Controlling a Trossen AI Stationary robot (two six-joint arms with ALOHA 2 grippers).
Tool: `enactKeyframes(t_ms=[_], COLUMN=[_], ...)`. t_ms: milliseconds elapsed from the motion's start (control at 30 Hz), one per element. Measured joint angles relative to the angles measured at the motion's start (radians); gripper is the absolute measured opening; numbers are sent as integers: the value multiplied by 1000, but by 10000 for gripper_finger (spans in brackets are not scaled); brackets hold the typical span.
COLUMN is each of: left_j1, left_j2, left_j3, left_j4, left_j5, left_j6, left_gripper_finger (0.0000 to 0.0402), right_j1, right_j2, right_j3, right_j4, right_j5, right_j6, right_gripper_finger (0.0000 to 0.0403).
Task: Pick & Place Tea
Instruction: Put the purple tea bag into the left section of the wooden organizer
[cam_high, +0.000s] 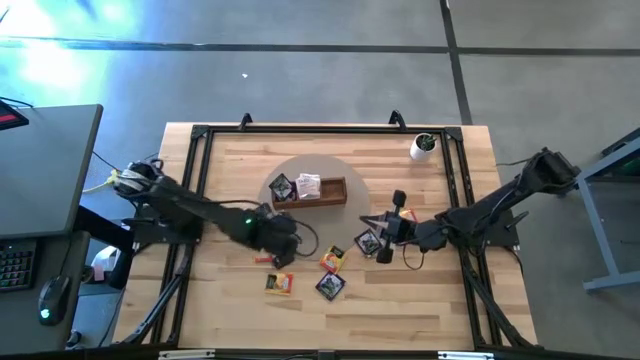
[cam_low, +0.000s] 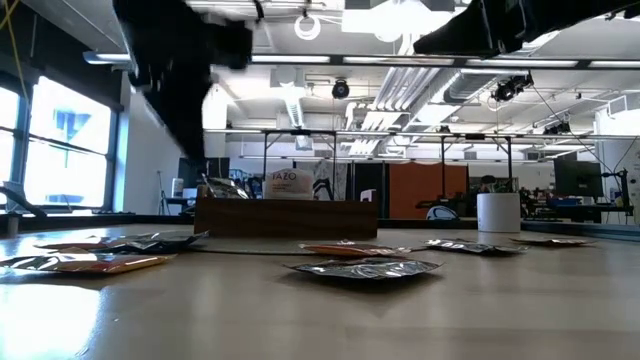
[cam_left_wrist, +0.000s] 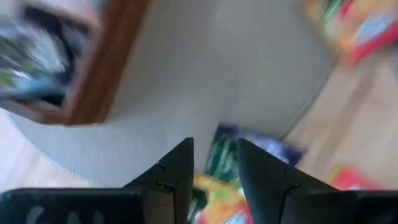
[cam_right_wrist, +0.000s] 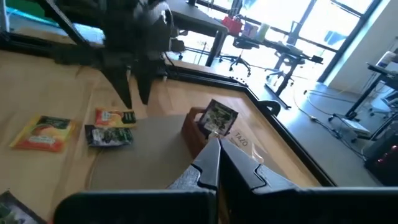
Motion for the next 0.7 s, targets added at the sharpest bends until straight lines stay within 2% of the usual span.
enactKeyframes(t_ms=[133,367,467,700], left_j1=[105,172,178,176], left_j2=[82,162,184,182], left_j3=[0,0,0,0], left_j4=[-32,0,24,45], left_j5=[187,352,378,334], left_j6=[107,296,334,377], left_gripper_finger=[119,119,119,119], right_j1=[0,0,0,0], right_j2=[0,0,0,0], right_j3=[0,0,0,0], right_j4=[0,0,-3,-8], right_j5=[-20,-42,-42,-42], right_j6=[2,2,2,2], right_gripper_finger=[6,2,5,3])
